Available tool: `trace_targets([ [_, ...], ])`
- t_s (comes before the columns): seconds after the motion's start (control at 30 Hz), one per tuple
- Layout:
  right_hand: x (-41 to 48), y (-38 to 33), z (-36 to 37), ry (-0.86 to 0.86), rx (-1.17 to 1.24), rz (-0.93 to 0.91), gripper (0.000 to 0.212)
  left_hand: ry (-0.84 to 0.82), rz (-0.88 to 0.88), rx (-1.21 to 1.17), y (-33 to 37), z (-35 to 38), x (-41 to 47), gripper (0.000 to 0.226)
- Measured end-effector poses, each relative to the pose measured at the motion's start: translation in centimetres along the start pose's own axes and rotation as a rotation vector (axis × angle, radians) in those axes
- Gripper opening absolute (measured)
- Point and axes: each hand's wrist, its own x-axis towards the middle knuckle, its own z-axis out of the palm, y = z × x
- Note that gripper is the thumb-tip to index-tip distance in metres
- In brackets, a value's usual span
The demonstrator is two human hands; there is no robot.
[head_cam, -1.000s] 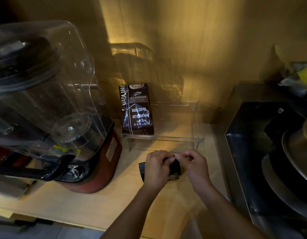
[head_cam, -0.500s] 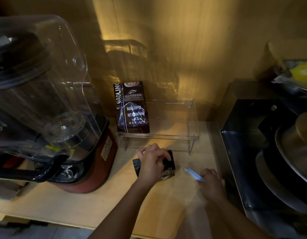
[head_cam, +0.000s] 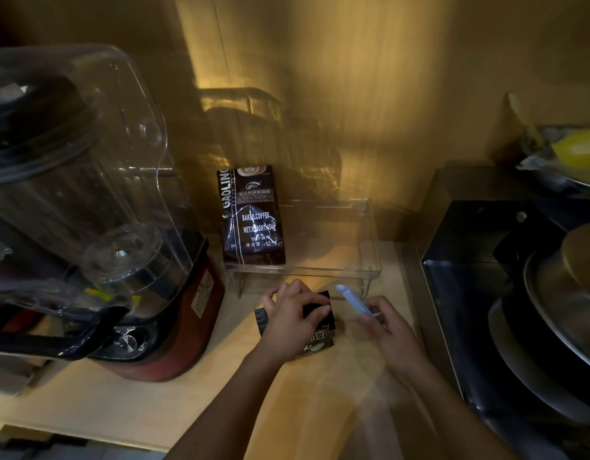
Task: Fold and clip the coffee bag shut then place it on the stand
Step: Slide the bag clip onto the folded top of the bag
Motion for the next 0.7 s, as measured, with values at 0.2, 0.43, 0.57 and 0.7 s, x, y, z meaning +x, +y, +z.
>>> trace_targets([
  [0.2, 0.1, -1.5, 0.8, -0.142, -0.04, -0.152, 0.012, -0.028, 0.017, -0.042, -0.5, -0.2, 0.0, 0.021],
  [0.43, -0.3, -1.8, 1.5, -0.046, -0.325, -0.241, 0.021, -0.023, -0.048, -0.05, -0.6, 0.2, -0.1, 0.034],
  [0.57, -0.4, -1.6, 1.5, 0.075, -0.471, -0.425, 0.024, -0.019, -0.129, -0.185, -0.6, 0.4, 0.5, 0.038],
  [0.7, -0.5, -1.7, 1.5, 0.178, -0.522, -0.517, 0.017, -0.042, -0.203, -0.309, -0.9, 0.3, 0.7, 0.04],
])
